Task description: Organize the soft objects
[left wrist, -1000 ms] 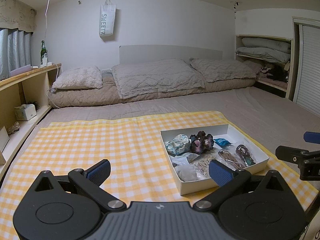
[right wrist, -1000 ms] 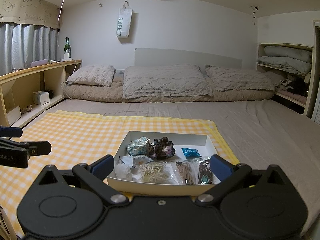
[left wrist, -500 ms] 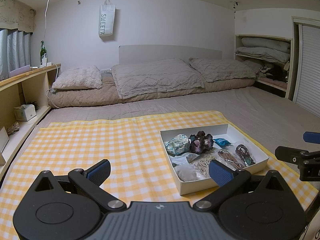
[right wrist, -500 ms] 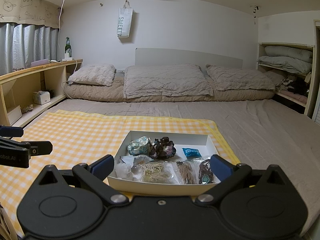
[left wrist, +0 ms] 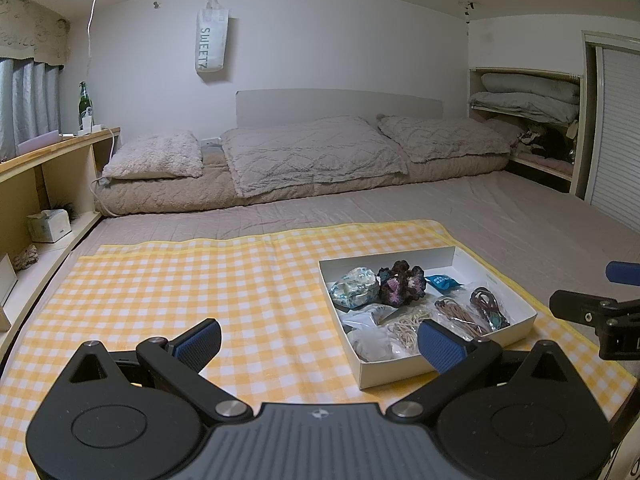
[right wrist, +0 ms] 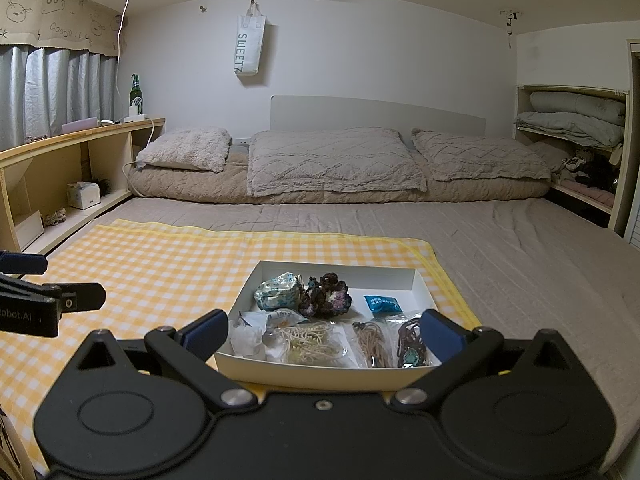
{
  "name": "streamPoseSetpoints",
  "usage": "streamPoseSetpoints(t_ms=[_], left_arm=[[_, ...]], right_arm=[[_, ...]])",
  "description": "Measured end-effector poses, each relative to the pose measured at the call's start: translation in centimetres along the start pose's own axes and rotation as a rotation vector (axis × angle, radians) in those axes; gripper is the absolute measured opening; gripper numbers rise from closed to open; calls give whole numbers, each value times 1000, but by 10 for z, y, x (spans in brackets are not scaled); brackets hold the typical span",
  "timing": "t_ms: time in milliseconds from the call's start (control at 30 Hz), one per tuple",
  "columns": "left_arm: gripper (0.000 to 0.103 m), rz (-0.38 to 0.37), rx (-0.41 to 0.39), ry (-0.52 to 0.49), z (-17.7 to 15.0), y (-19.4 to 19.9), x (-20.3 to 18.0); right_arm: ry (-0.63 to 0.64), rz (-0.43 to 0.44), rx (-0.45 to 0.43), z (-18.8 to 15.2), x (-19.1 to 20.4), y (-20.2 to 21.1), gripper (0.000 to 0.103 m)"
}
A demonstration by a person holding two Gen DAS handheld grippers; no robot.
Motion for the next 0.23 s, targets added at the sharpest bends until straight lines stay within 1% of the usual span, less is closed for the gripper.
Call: streamPoseSetpoints(t_ms=[233], left_arm=[[103, -4, 4, -3, -2, 0, -1]], right_arm=[[0, 0, 0, 0, 0, 0, 103]])
Point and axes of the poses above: each gripper's, at about its wrist camera, not at the fingertips, and y roughly against the way its jaws point, x to its left, z to its top, the point moved 10 cm from there along -y, roughly the way its jaws point, and after that the axes turned 4 degrees about -x, right-handed, at the moved point
